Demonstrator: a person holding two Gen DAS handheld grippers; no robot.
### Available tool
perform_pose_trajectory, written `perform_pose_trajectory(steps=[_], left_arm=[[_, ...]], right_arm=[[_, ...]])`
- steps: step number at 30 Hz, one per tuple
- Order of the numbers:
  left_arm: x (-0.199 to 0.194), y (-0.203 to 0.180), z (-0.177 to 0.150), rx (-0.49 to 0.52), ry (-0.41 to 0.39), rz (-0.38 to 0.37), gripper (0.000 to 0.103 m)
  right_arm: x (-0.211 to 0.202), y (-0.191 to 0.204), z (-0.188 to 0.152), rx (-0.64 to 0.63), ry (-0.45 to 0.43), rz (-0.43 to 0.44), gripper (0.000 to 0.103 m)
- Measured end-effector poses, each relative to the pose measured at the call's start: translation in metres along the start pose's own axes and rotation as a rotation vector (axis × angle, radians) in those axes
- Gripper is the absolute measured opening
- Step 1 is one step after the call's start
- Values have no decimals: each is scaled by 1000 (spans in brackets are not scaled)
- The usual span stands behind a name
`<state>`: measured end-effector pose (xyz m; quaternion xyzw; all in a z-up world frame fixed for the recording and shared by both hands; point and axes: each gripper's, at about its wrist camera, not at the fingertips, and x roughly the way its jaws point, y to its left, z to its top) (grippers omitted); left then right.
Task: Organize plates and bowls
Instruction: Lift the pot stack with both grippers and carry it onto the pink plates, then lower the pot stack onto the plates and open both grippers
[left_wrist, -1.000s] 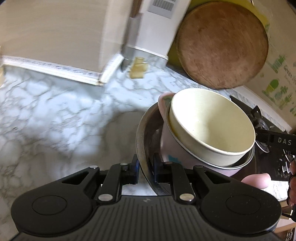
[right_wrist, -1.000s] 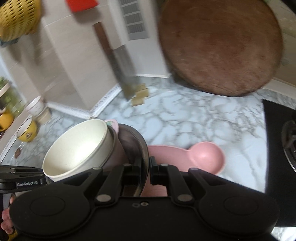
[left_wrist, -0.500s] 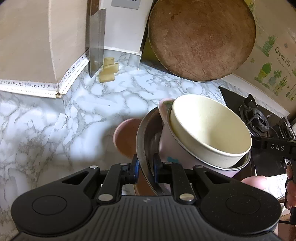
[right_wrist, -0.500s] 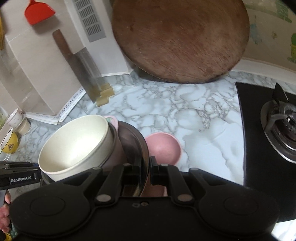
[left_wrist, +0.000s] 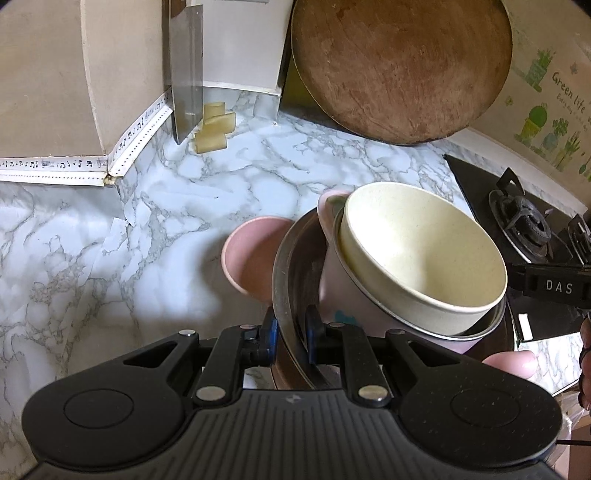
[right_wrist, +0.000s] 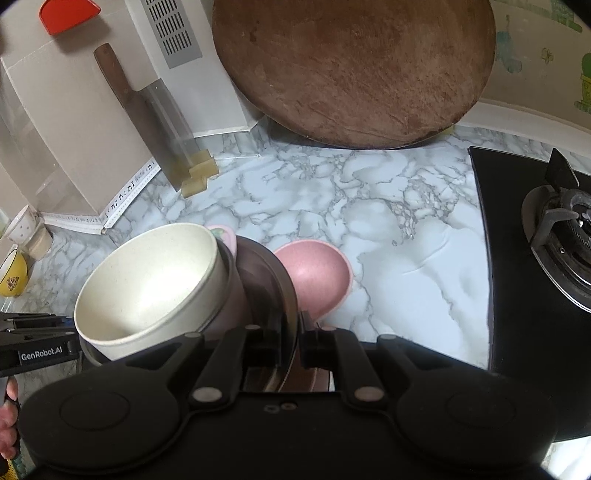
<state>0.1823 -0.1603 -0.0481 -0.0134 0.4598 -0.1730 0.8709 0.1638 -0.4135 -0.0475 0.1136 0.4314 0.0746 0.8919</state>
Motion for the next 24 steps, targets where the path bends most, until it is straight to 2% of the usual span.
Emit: perform_pose_trajectory(steps=[15,18,24], left_arm=[[5,2,-2,9,13,-18,14],[4,3,-3,4,15,-28,14],[2,4,-4,7,10,-31,14]], right_arm=[[2,-3,-5,18,5,-13,11],[3,-3,-5,19,11,-20,18],[3,-4,-6,31,19,-31,22]])
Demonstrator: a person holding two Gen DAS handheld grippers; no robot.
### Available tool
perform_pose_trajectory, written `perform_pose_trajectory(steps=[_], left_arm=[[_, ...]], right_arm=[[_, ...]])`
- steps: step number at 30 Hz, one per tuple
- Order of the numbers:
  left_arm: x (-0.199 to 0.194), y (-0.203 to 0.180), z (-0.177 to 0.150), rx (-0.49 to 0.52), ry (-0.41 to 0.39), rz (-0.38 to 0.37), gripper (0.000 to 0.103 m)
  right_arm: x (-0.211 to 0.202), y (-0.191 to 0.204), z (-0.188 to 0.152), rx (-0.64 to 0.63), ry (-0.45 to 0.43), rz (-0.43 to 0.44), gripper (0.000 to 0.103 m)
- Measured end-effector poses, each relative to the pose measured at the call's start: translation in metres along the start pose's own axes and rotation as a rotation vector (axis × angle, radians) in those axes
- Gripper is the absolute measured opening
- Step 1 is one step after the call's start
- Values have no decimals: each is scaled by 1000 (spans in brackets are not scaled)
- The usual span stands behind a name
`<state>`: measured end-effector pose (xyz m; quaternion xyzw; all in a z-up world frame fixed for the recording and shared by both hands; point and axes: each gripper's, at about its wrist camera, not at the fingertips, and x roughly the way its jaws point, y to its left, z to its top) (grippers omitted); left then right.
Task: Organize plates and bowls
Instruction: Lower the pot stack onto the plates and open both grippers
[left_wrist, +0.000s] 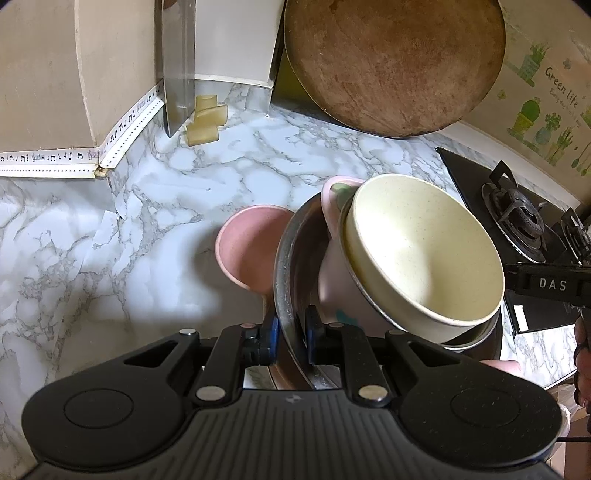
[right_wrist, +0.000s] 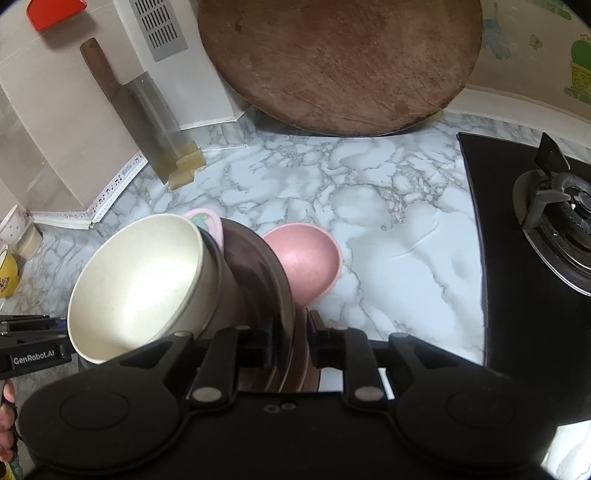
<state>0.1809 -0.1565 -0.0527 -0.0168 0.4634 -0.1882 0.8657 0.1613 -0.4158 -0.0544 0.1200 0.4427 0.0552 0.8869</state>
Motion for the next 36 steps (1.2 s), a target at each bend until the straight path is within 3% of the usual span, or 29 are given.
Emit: perform_pose_trajectory(steps=[4,12,16,19,21,34,36], left_arm=[[-3,4,-1,-11,-2,5,18],[-21,14,-4,-37,-54,9,54],[-35,15,-5,-26,-79,10,54],[-46,14,-9,-15,-94,11,55],[-53,14,-12,-8,-107,13,61],[-102,6,-41,46,-188,28,64],[-107,7,-46,36,-189,22,69]], right_arm=[[-5,0,0,2,-6,0,24],[-23,9,-3,-20,-33,4,33],[-38,18,-8,-42,-62,3,37],[-50,23,-12,-50,-84,10,46],[-58,28,-16,-56,-99,12,56],[-101,69,-44,-108,-191,58,85],[-107,76,-49,-115,-210,63,92]])
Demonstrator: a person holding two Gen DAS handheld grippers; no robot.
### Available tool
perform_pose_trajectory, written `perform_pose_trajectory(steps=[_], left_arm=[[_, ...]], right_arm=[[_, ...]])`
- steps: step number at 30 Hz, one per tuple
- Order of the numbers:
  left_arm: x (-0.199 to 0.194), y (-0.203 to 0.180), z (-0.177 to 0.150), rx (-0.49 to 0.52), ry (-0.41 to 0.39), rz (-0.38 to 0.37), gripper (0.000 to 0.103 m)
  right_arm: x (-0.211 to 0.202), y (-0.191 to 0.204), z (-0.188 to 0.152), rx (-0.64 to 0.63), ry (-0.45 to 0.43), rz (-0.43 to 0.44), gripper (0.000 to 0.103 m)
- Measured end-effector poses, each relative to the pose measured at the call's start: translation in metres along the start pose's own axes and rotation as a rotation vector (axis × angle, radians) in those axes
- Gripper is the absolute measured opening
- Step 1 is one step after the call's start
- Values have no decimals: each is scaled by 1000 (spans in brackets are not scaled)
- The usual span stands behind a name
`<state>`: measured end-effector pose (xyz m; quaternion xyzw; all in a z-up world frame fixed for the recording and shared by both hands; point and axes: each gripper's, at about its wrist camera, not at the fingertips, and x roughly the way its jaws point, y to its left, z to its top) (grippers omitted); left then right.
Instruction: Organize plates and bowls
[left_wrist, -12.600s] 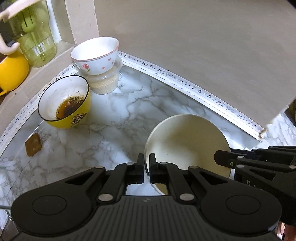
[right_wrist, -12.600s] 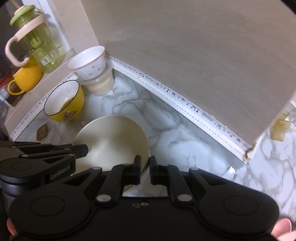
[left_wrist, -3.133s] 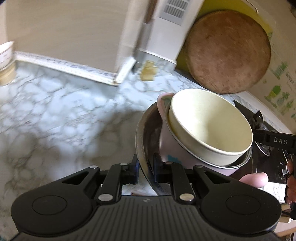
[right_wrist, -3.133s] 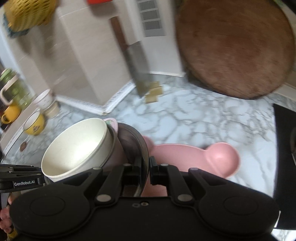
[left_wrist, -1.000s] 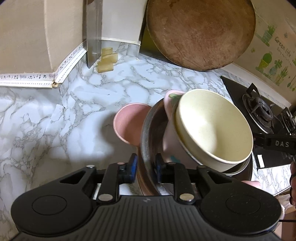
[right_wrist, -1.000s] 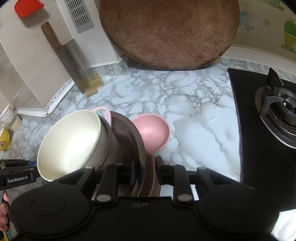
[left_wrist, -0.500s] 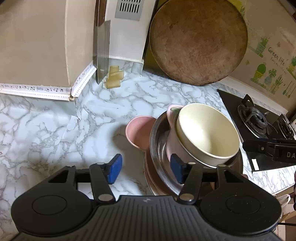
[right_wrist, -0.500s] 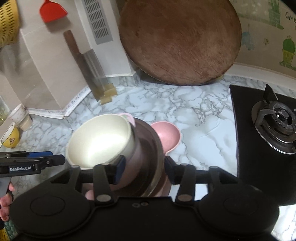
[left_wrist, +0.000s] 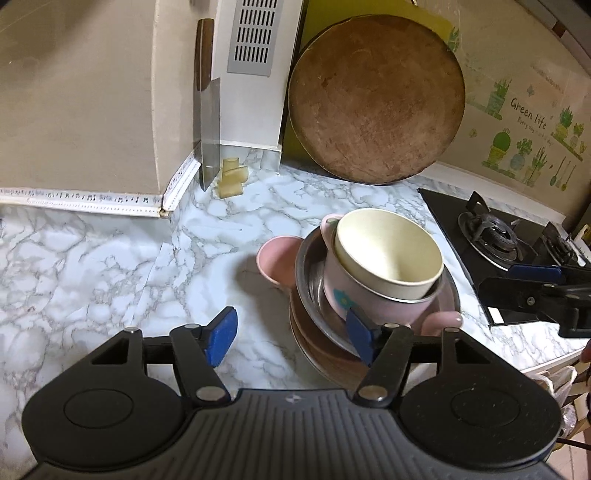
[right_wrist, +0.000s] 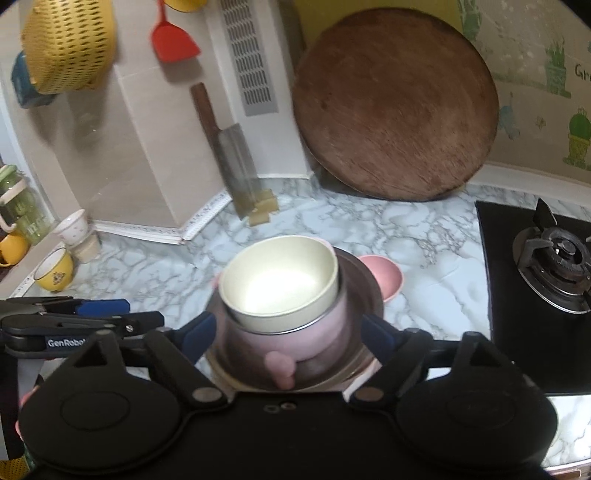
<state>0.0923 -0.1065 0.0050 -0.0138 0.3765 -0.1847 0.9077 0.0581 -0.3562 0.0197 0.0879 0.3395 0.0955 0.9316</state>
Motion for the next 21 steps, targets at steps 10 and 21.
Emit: perform_pose_trajectory(steps=[10,21], left_arm=[[-36,-1,-18,-32,-61,-7,82],[-59,-10,-33,-42,-123,5,103]], right_arm=[[-25,22,-20,-12,-61,2,103],[-45,34,-37,-23,-79,2,103]])
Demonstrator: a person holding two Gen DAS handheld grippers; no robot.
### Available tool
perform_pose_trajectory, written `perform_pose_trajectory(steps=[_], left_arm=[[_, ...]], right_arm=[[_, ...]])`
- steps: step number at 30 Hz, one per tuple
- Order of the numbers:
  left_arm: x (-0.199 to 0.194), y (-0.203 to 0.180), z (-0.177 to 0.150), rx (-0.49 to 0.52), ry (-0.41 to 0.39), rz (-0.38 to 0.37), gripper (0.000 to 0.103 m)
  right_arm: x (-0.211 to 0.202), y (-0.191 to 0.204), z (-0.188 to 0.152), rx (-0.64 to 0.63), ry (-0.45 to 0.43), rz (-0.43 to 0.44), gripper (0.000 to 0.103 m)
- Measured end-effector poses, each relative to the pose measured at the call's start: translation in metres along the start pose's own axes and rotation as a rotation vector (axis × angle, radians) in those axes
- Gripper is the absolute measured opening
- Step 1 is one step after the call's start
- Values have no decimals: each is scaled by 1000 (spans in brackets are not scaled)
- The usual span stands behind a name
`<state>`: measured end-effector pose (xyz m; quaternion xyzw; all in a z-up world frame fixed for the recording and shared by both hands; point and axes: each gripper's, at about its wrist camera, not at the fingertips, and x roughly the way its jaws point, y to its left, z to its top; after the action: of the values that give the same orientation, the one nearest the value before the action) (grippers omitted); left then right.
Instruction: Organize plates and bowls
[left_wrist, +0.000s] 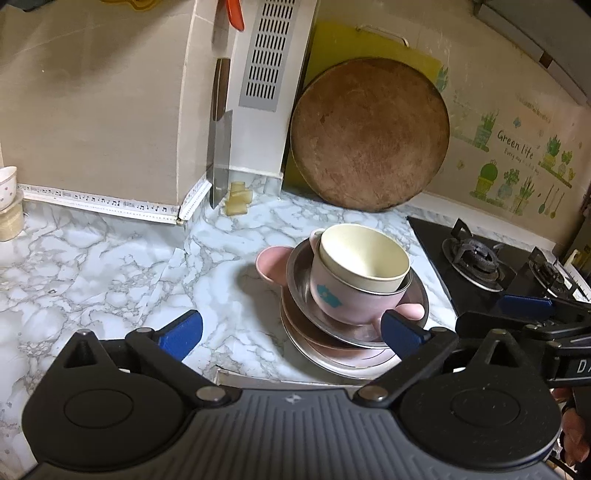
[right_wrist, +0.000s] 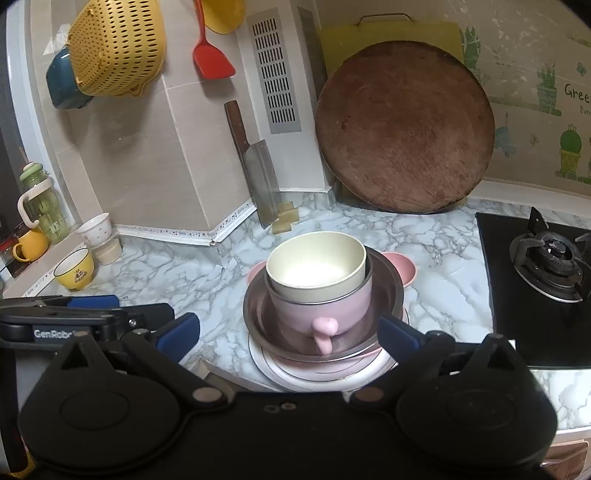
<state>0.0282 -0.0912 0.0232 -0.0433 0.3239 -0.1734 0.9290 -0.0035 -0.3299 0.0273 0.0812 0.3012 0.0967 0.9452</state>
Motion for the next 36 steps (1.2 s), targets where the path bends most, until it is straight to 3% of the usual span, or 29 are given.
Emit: perform_pose_trajectory(steps=[12,36], left_arm=[[-16,0,-4,-8,-25,7,103],[-25,5,-8,-33,-37,16,103]], right_arm=[[-8,8,-1,-23,-43,-24,103],[4,16,1,-25,-16,-1,103]])
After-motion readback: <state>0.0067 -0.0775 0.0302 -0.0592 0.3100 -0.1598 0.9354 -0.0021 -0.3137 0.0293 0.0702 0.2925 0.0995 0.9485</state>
